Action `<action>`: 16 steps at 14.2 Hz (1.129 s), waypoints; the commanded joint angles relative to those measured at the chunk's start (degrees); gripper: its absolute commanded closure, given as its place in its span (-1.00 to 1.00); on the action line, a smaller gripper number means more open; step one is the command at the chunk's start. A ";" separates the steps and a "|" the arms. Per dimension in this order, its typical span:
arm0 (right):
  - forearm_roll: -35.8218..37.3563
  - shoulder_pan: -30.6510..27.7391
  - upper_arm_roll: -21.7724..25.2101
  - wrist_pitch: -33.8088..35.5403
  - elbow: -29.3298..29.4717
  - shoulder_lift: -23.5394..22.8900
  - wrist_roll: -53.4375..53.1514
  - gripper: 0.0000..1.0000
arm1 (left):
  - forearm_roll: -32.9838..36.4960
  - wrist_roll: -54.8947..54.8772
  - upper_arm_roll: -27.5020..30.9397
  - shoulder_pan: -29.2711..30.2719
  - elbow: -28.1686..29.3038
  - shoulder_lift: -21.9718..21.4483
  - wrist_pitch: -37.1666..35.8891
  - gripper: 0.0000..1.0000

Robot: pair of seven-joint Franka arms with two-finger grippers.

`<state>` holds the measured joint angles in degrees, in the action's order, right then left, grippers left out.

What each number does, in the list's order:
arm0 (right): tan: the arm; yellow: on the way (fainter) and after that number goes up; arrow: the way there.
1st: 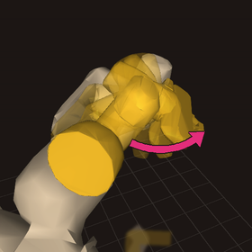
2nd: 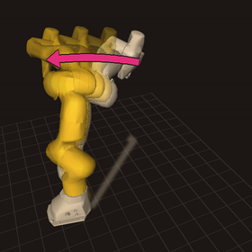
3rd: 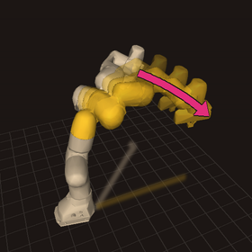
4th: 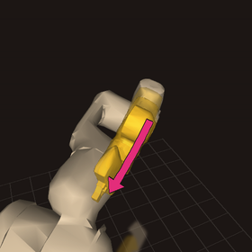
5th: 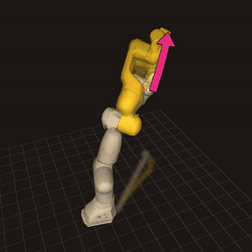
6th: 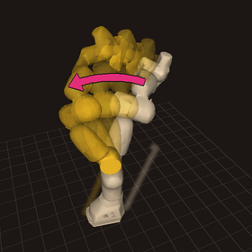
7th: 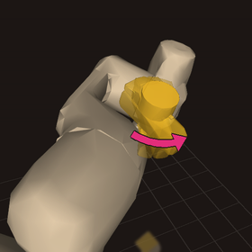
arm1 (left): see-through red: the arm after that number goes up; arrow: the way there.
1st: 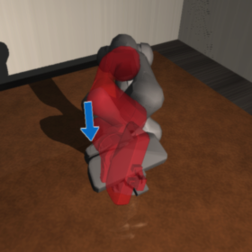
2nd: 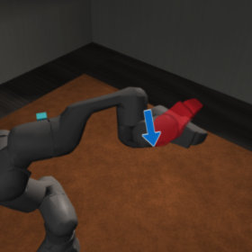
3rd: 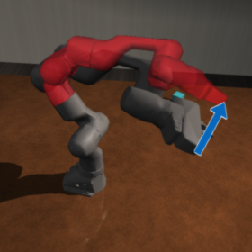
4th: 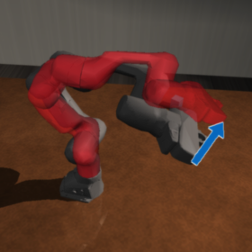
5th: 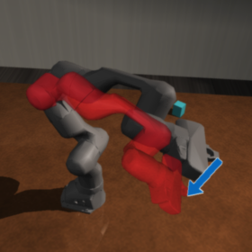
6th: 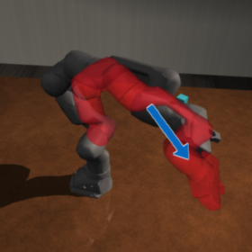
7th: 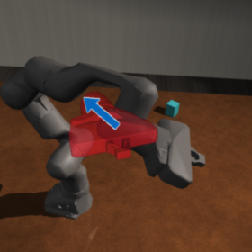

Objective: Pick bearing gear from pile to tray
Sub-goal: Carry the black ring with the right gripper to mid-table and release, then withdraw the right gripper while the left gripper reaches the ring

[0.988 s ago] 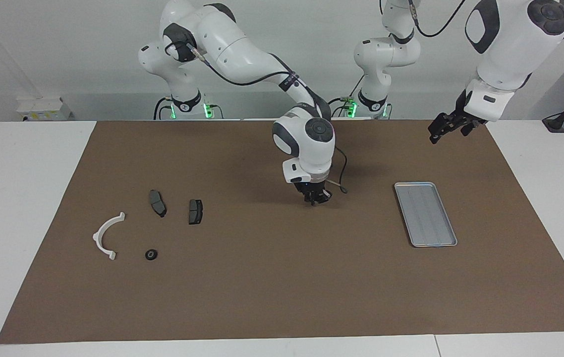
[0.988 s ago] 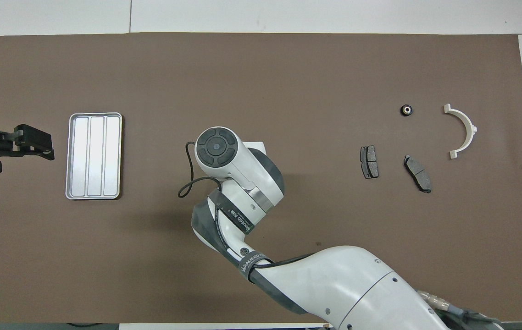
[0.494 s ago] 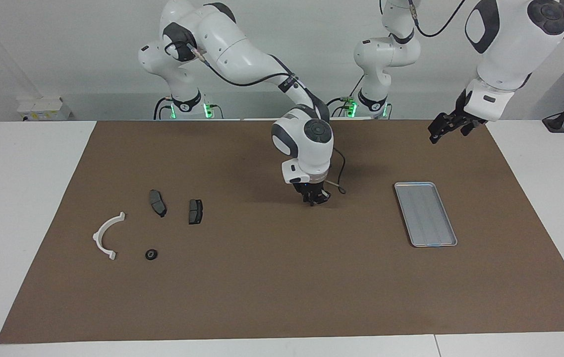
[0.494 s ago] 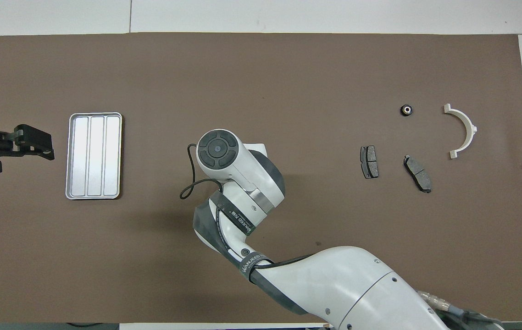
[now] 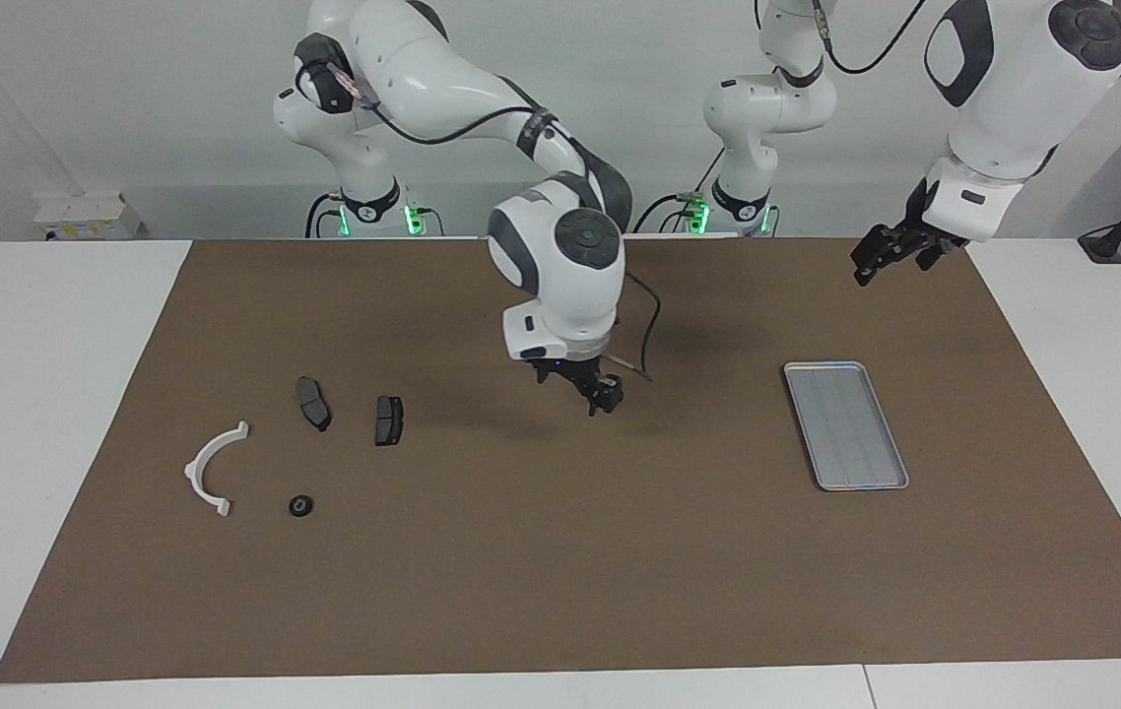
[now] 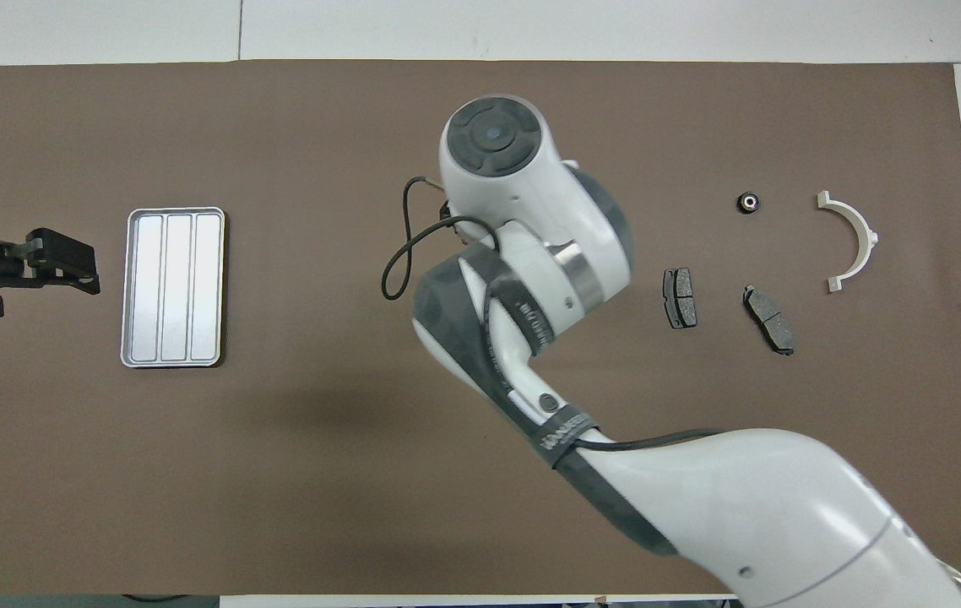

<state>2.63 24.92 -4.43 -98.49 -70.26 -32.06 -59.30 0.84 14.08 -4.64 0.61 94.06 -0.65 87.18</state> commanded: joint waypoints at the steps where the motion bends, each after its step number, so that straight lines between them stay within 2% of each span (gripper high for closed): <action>1: 0.09 -9.33 -1.01 5.57 -1.02 5.41 25.71 -1.00 | -0.58 -0.37 -0.28 0.45 0.68 -1.20 -0.69 -1.00; 3: 0.79 -15.57 -0.84 6.29 -1.46 6.65 43.66 -1.00 | -0.58 -0.37 -0.28 0.45 0.68 -1.20 -0.69 -1.00; 5: 1.06 -21.29 -0.75 4.28 -3.73 6.83 52.24 -1.00 | -0.58 -0.72 -0.45 0.45 0.68 -1.29 -1.57 -1.00; 8: 4.56 -24.56 -0.66 -3.44 -10.84 7.89 52.54 -1.00 | -0.58 -0.72 -0.63 -2.26 1.47 -2.17 -0.96 -1.00; 11: 6.51 -27.91 -0.58 -14.68 -19.19 7.10 51.49 -1.00 | -0.58 -0.02 -0.72 -4.38 1.65 -2.25 -0.52 -1.00; 12: 7.12 -28.08 -0.49 -16.89 -20.35 6.31 48.35 -1.00 | -0.66 0.51 -0.72 -4.47 3.39 -2.78 1.83 -1.00; 13: 8.60 -28.61 -0.57 -17.87 -20.18 4.48 46.40 -1.00 | -1.71 4.17 -1.06 -4.91 6.37 -3.56 7.25 -1.00; 14: 9.23 -29.22 -0.58 -19.88 -20.18 3.15 45.77 -1.00 | -3.72 11.16 -1.16 -7.09 9.70 -3.92 11.57 -1.00; 16: 9.06 -29.23 -0.66 -21.91 -19.48 0.87 44.28 -1.00 | -3.92 18.94 -1.16 -12.45 10.36 -0.08 15.81 -1.00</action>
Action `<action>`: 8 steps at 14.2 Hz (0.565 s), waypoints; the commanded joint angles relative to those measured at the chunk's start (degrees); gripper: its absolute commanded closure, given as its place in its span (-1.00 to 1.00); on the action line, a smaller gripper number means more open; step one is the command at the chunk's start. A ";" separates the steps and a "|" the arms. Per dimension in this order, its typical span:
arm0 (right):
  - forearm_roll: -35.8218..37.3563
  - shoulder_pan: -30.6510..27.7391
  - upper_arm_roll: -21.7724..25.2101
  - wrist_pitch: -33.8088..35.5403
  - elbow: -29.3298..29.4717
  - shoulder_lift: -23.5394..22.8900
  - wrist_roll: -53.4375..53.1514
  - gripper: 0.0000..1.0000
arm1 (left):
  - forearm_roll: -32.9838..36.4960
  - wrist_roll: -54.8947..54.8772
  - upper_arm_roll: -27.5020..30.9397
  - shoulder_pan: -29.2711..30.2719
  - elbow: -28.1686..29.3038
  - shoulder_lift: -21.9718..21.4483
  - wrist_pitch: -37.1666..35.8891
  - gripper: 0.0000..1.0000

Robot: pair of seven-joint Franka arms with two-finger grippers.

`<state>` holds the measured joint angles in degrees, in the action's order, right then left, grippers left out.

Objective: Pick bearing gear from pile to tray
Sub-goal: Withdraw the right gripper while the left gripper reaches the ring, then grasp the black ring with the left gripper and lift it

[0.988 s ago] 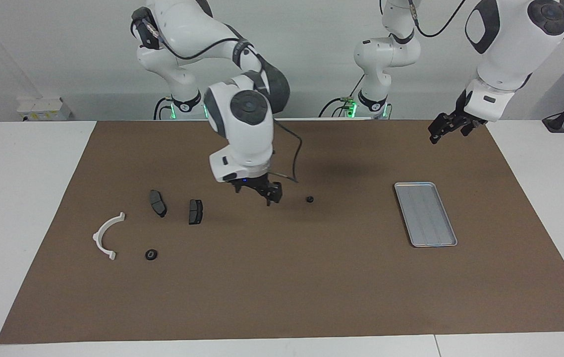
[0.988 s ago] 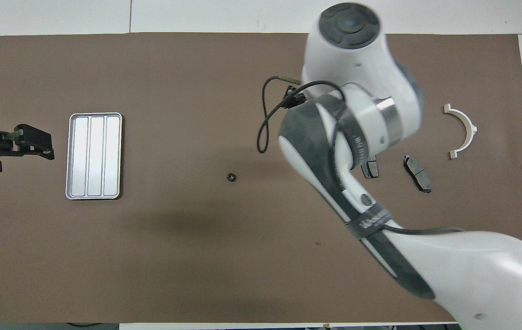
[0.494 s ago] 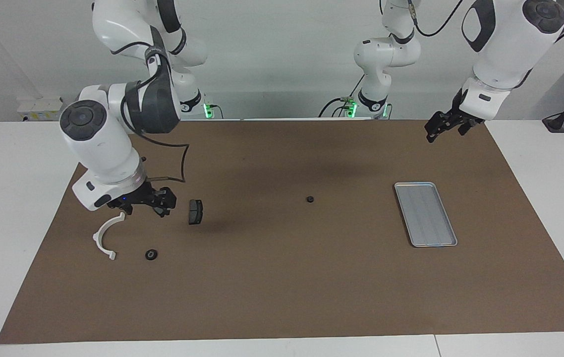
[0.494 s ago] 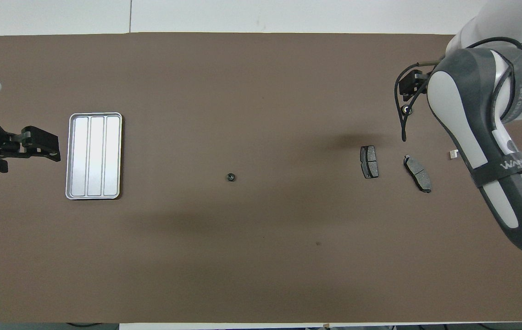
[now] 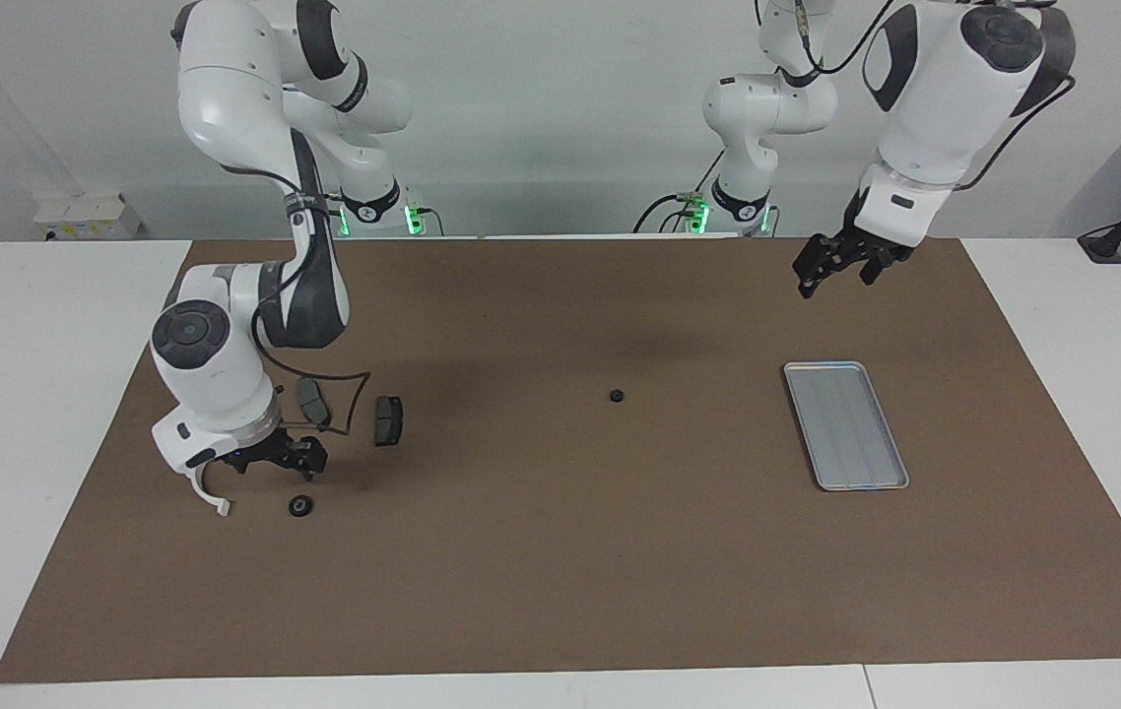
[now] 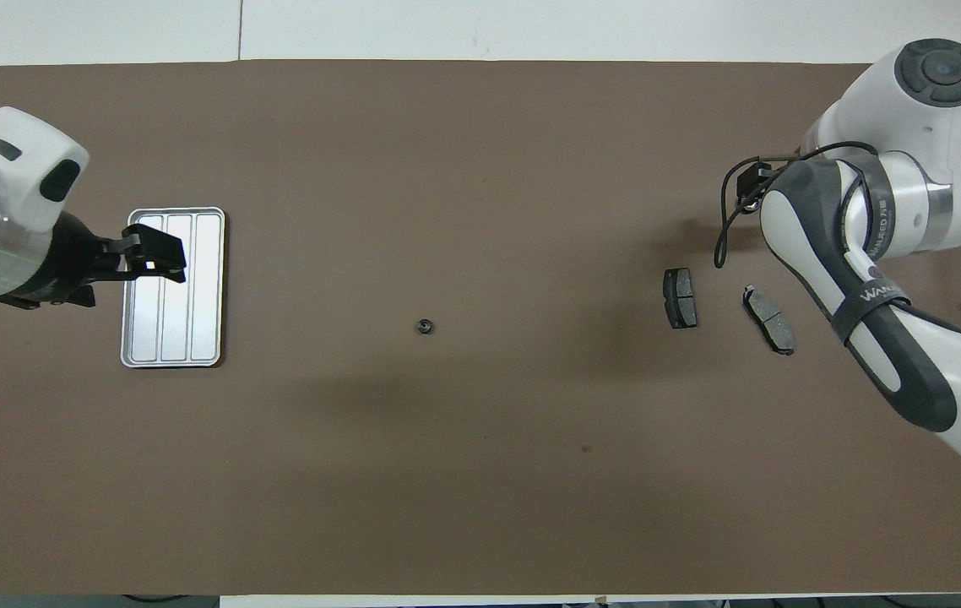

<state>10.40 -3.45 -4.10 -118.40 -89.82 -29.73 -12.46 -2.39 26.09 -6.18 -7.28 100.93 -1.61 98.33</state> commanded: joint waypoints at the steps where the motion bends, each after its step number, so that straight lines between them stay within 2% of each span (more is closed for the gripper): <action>1: 1.37 -0.94 -1.00 -3.75 0.08 -2.17 -3.70 -1.00 | -0.69 9.57 0.47 -7.02 3.22 3.61 7.29 -1.00; 3: 1.20 -0.68 -1.00 -4.65 0.43 -3.22 -5.19 -1.00 | -0.69 16.41 0.47 -12.03 3.92 8.44 14.84 -1.00; 5: 1.11 -0.41 -1.00 -7.18 0.52 -4.54 -6.43 -1.00 | -0.43 17.15 0.56 -14.59 5.24 11.09 16.80 -1.00; 7: 0.94 -0.76 -1.00 -8.51 0.52 -5.51 -6.52 -1.00 | -0.16 20.29 0.65 -18.11 5.59 16.53 20.74 -1.00; 8: 0.94 -0.68 -1.00 -9.21 0.43 -5.86 -6.52 -1.00 | -0.16 22.75 0.73 -20.30 5.68 19.25 22.59 -0.88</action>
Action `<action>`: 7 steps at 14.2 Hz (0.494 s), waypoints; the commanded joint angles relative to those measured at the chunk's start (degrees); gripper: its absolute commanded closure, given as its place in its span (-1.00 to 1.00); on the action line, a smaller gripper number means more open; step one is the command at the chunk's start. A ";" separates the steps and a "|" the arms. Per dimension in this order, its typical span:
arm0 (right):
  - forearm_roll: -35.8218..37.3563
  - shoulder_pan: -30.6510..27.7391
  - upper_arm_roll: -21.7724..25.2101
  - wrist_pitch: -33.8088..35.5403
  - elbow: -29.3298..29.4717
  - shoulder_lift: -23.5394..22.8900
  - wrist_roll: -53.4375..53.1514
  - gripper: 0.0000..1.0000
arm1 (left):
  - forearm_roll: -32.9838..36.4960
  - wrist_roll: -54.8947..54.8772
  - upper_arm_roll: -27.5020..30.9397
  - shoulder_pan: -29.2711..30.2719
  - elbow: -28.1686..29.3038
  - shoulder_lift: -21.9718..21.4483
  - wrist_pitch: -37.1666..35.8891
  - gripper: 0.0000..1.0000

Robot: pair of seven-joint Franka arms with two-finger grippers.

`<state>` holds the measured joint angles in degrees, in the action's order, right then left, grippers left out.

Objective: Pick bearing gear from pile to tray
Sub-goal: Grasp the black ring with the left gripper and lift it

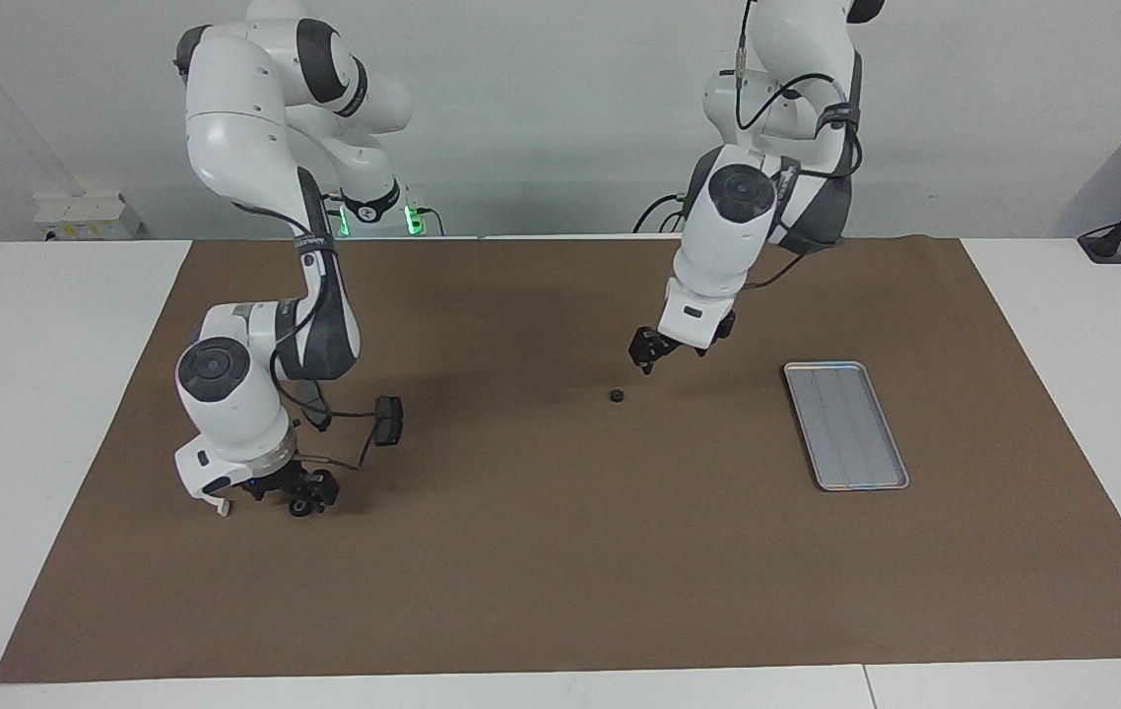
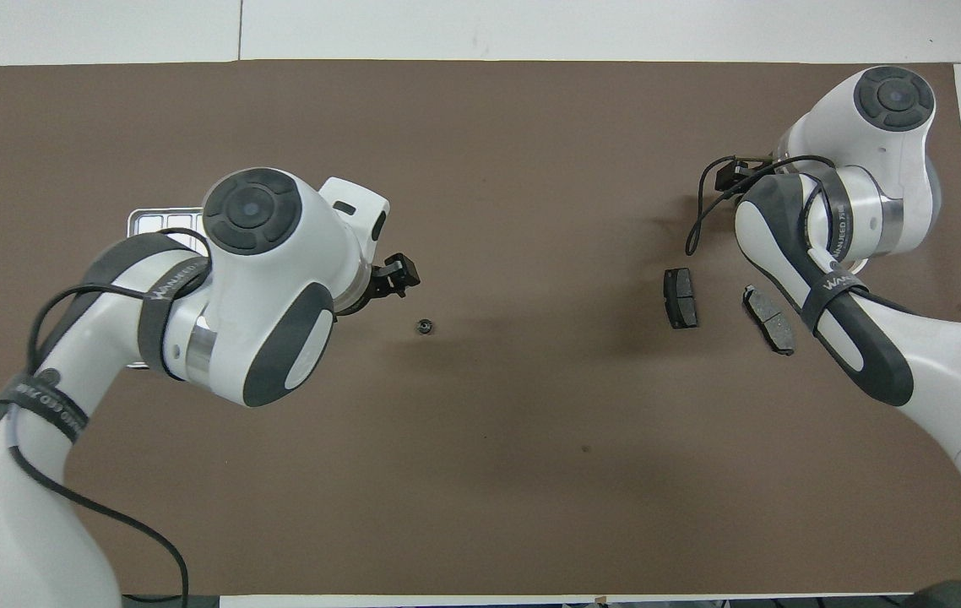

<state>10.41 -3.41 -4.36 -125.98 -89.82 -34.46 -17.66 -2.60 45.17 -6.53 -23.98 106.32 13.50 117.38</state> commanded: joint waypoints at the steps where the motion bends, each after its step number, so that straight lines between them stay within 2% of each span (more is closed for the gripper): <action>1: 0.84 -0.72 -0.74 -2.60 0.44 -1.66 -1.33 -1.00 | 0.05 5.09 0.99 -4.05 0.90 4.86 5.56 -0.69; 3: 0.66 -0.63 -0.74 -2.87 0.44 -1.75 -1.41 -1.00 | 0.05 5.98 0.90 -4.23 3.44 4.96 9.60 -0.27; 5: 0.58 -0.81 -0.74 -2.87 0.26 -1.75 -1.41 -1.00 | 0.05 7.20 0.90 -5.37 8.09 4.52 13.64 -0.16; 7: 0.58 -0.90 -0.83 -2.78 0.00 -1.75 -1.41 -0.83 | 0.05 9.23 0.90 -5.81 8.55 4.87 15.07 -0.10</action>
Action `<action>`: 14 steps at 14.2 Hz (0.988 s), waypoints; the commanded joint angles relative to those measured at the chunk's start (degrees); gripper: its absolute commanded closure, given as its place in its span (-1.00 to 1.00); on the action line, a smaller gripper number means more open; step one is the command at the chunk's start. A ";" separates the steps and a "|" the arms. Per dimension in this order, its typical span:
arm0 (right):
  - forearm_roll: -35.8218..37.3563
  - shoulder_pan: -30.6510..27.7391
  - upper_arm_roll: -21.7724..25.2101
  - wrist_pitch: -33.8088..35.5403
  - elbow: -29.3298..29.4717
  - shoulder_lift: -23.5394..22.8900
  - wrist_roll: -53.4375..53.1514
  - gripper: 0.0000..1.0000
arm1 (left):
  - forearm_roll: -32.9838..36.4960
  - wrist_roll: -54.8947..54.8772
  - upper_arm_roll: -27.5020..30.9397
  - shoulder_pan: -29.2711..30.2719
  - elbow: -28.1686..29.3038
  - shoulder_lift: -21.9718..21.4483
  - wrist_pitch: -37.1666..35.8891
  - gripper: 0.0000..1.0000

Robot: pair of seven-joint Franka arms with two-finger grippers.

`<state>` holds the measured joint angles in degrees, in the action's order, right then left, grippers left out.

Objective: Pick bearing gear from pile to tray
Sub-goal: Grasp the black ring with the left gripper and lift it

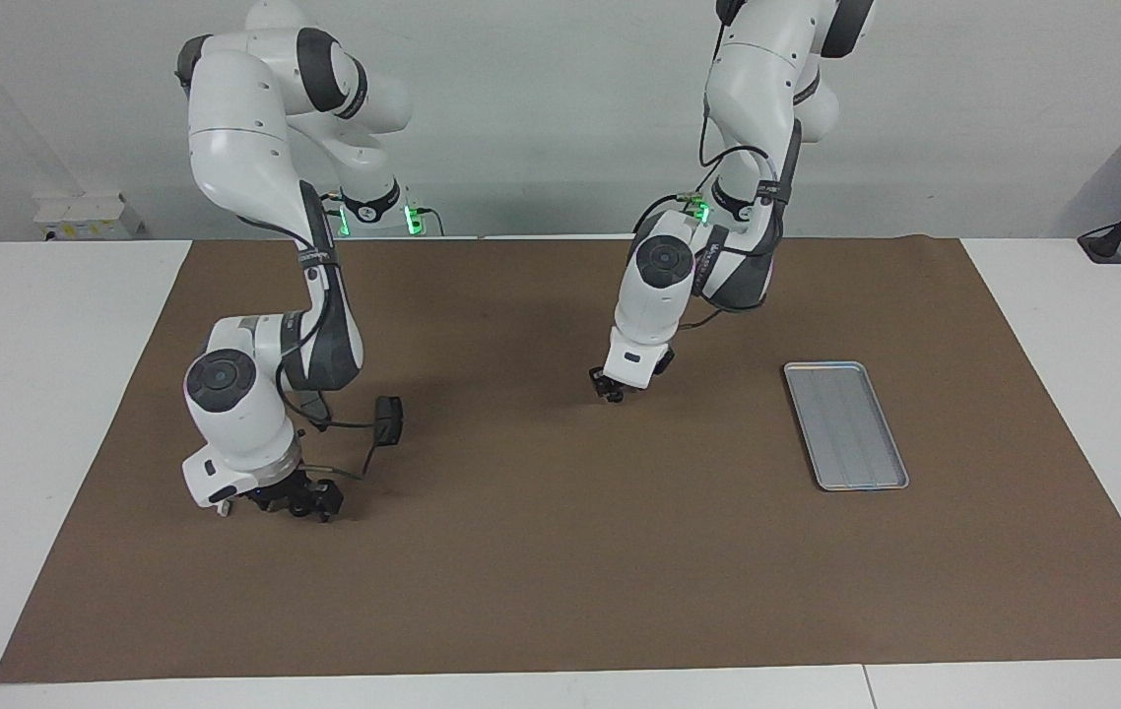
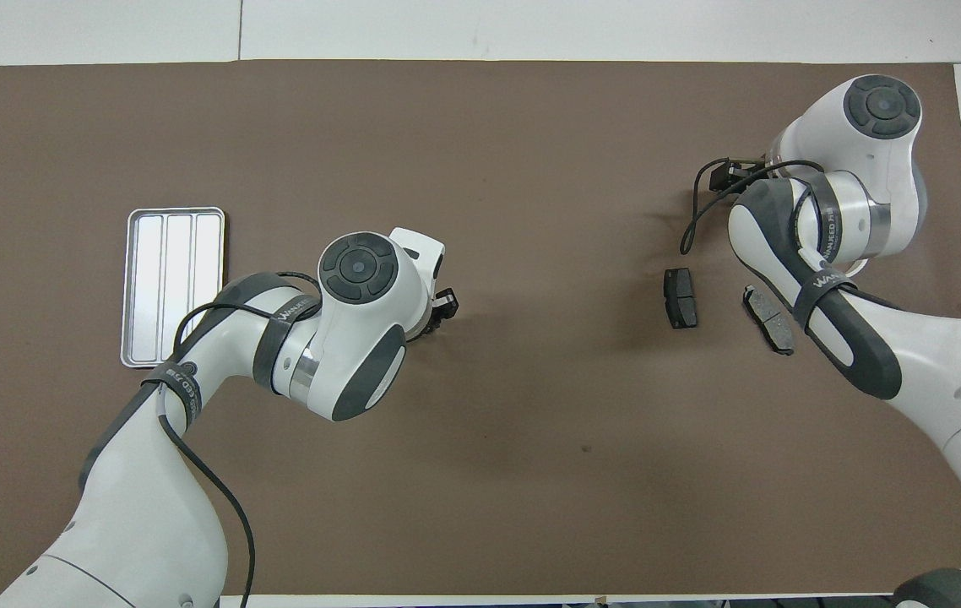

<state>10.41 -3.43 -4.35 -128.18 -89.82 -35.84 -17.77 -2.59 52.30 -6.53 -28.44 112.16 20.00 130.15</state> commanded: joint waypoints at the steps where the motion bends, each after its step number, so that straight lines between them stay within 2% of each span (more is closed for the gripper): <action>1: 0.40 -0.88 -0.83 -0.40 -0.10 -0.37 -1.39 -0.70 | 0.05 2.19 0.82 -1.36 2.71 -1.63 2.56 -0.10; 4: 0.40 -0.88 -0.83 0.74 -0.45 -0.37 -2.88 -0.39 | -0.04 3.32 0.81 -2.06 2.71 -1.45 3.35 -0.10; 5: 0.40 -0.88 -0.83 1.44 -0.36 -0.28 -2.88 -0.23 | -0.04 3.33 0.81 -2.06 2.71 -1.37 3.79 -0.08; 7: 0.40 -0.97 -0.83 1.88 -0.36 -0.28 -2.80 0.26 | -0.04 3.51 0.90 -2.06 2.71 -0.67 5.54 -0.05; 8: 0.40 -0.97 -0.83 1.88 -0.36 -0.28 -2.80 0.54 | -0.04 3.59 0.90 -2.06 2.62 -0.23 5.64 0.03; 9: 0.40 -1.05 -0.83 1.97 -0.36 -0.28 -2.62 0.88 | -0.04 3.77 0.90 -2.06 2.45 -0.22 5.55 0.23; 10: 0.40 -1.14 -0.83 1.97 -0.36 -0.28 -2.53 1.00 | -0.04 3.68 0.99 -1.97 2.19 -0.22 5.29 0.49; 11: 0.40 -1.49 -0.92 2.06 -0.36 -0.28 -2.36 1.00 | -0.04 3.68 0.99 -1.88 1.92 -0.13 4.85 0.77; 12: 0.40 -1.49 -0.92 2.15 -0.36 -0.28 -2.36 1.00 | -0.04 3.68 1.08 -1.80 1.83 -0.22 4.59 0.96; 14: 0.40 -1.58 -0.92 2.50 -0.27 -0.19 -2.36 1.00 | 0.13 3.59 1.34 -1.27 0.26 -0.13 1.88 1.00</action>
<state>10.27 -3.62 -4.68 -126.22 -89.53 -35.32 -19.64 -2.59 55.37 -6.06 -29.60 113.20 19.79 133.69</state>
